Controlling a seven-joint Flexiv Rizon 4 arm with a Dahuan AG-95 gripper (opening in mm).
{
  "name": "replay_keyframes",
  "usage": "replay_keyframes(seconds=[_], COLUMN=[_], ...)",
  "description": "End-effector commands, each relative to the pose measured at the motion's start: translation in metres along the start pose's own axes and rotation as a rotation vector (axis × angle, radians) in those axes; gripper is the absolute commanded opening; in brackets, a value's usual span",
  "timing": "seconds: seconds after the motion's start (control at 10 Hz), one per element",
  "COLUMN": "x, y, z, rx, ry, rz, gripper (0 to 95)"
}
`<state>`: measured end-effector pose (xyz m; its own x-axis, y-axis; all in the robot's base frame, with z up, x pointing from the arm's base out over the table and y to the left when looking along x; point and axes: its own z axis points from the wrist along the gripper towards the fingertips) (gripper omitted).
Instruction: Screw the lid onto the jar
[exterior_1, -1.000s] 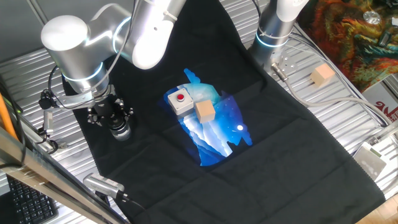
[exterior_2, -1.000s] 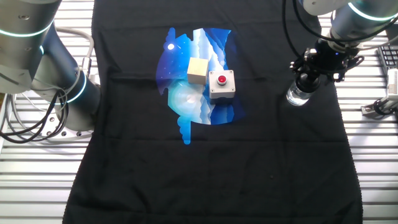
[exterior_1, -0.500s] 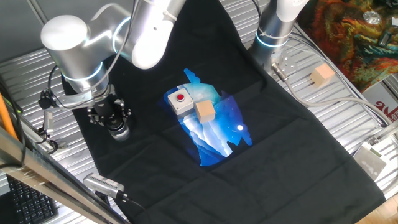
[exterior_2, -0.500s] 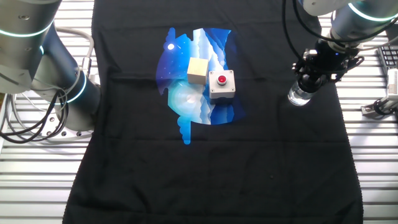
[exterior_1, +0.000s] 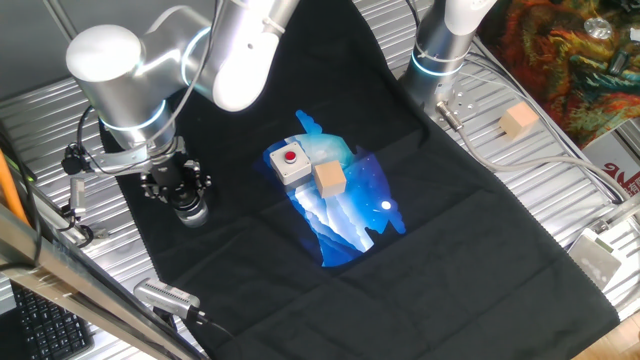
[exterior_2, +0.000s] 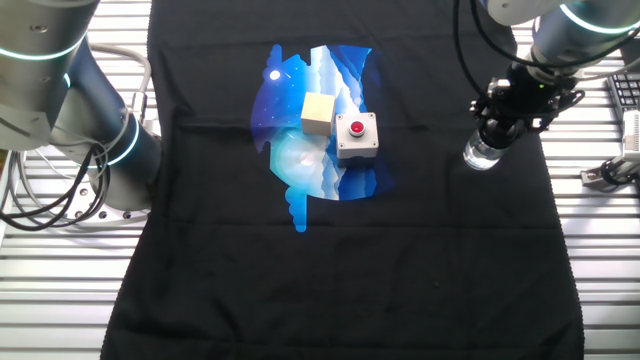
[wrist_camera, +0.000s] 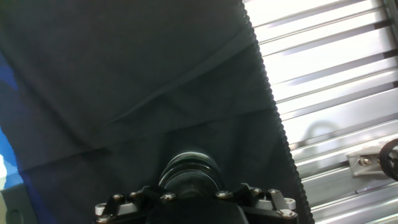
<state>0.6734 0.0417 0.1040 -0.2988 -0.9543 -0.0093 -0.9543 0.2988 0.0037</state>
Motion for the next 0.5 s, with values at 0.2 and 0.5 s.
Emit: replay_keyframes(seconds=[0.2, 0.5], x=[-0.0001, -0.0001], y=[-0.0007, -0.0007], z=[0.0003, 0.0004], rx=[0.009, 0.010], ry=[-0.007, -0.011], rz=[0.020, 0.025], gripper=[0.0, 0.0])
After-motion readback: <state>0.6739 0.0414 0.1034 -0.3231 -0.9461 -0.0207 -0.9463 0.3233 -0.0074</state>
